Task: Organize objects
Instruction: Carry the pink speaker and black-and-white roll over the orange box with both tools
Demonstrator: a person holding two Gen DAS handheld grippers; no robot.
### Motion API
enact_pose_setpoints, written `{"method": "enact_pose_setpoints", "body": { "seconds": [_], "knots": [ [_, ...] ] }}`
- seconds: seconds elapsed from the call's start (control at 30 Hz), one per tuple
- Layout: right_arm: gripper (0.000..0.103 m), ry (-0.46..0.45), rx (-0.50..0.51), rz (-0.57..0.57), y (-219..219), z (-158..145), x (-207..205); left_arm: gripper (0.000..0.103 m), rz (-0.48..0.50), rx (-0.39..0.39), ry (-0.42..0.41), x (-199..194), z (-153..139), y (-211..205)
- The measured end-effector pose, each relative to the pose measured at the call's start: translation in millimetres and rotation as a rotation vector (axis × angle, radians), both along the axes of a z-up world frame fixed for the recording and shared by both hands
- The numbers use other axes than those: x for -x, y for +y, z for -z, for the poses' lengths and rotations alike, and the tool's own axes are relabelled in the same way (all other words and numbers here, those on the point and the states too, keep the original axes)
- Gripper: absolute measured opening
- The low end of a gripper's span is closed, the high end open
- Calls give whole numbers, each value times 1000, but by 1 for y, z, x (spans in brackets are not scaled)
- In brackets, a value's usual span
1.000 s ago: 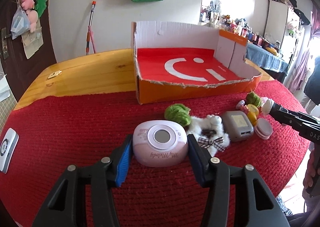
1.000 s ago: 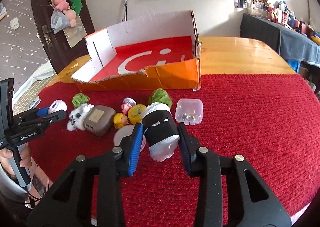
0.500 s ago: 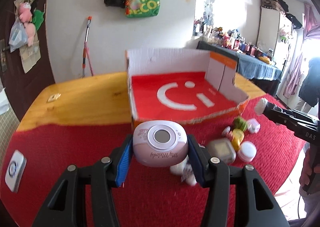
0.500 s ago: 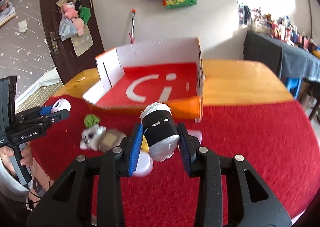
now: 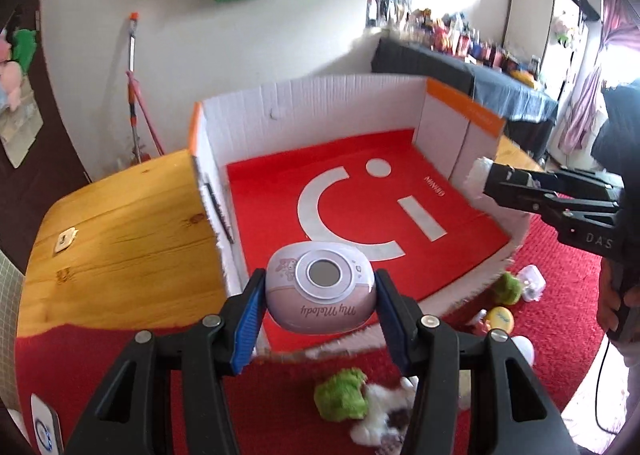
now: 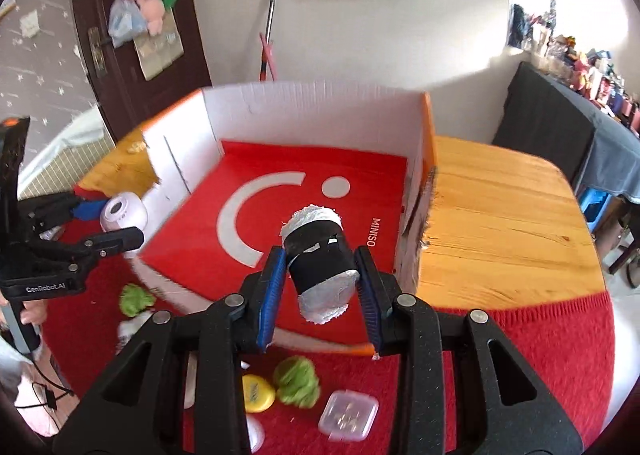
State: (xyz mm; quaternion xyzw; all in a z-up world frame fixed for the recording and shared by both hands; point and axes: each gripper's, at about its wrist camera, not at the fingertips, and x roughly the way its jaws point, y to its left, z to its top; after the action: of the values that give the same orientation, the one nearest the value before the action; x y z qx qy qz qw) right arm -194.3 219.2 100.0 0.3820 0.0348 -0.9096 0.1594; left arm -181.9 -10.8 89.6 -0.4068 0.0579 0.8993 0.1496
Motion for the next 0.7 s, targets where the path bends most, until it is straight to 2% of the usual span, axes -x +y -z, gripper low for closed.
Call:
{"method": "enact_pose_setpoints", "body": {
  "seconds": [0.27,0.37,0.47,0.7],
  "knots": [
    [33,-127,-100,-33,-11,30,36,55,27,40,-147,39,36,6],
    [33,-155,-131,-42,-12,37,41,55,52,77,-137,40,38,12],
    [33,-179,-169,-52,-13,45,44,55,62,79,-158,45,41,12],
    [33,-188,-252,-91,-20,50,43,55,89,156,-138,46,46,20]
  ]
}}
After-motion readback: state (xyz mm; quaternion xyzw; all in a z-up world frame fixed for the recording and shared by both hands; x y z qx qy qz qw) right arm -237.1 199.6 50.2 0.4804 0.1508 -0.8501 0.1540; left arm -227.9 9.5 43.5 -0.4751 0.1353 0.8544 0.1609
